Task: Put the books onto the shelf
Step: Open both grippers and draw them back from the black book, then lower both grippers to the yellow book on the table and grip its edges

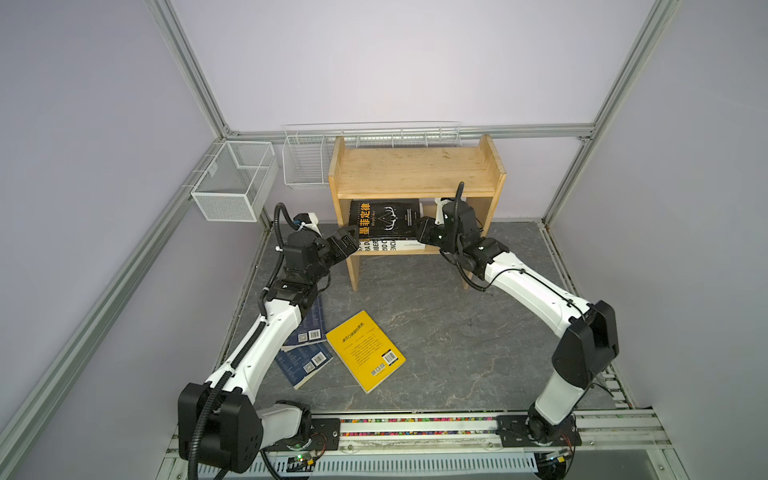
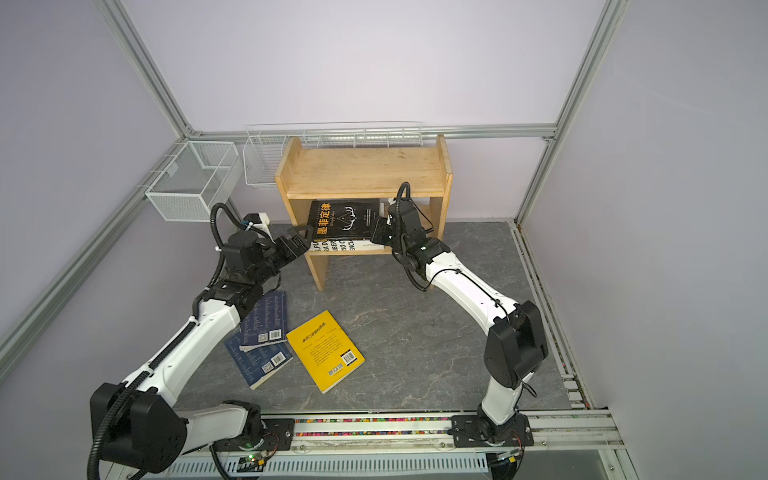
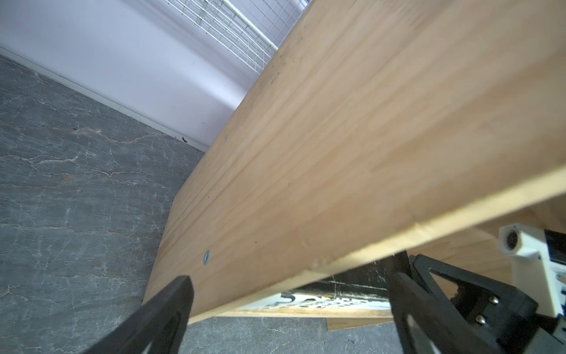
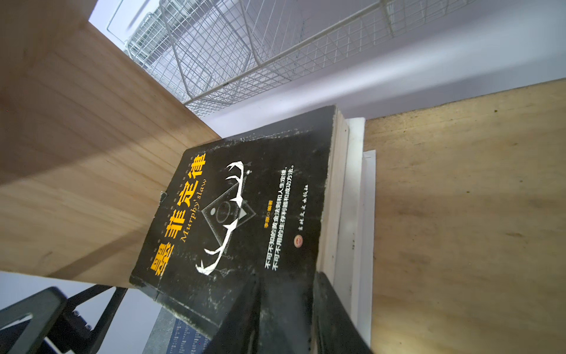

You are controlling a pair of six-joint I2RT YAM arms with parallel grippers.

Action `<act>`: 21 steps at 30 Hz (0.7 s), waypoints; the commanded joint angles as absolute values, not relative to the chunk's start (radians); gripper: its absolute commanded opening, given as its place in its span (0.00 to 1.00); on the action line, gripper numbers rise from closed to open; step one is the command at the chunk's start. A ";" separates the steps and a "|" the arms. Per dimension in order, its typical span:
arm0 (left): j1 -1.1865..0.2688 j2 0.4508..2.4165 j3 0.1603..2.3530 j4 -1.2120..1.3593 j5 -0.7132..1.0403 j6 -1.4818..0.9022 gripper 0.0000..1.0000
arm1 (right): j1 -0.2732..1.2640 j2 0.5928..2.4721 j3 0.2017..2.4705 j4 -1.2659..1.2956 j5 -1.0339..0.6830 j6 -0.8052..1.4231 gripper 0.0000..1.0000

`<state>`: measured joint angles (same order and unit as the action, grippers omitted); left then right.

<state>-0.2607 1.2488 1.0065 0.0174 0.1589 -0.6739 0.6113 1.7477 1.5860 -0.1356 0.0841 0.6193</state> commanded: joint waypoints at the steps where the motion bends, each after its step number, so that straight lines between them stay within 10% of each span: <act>1: -0.253 1.205 0.994 0.017 0.166 -0.647 1.00 | 0.624 1.744 1.597 -0.139 0.085 0.598 0.38; 21: -0.263 0.744 0.751 -0.632 0.154 -0.748 0.98 | 0.776 1.366 1.251 -0.241 -0.047 0.417 0.80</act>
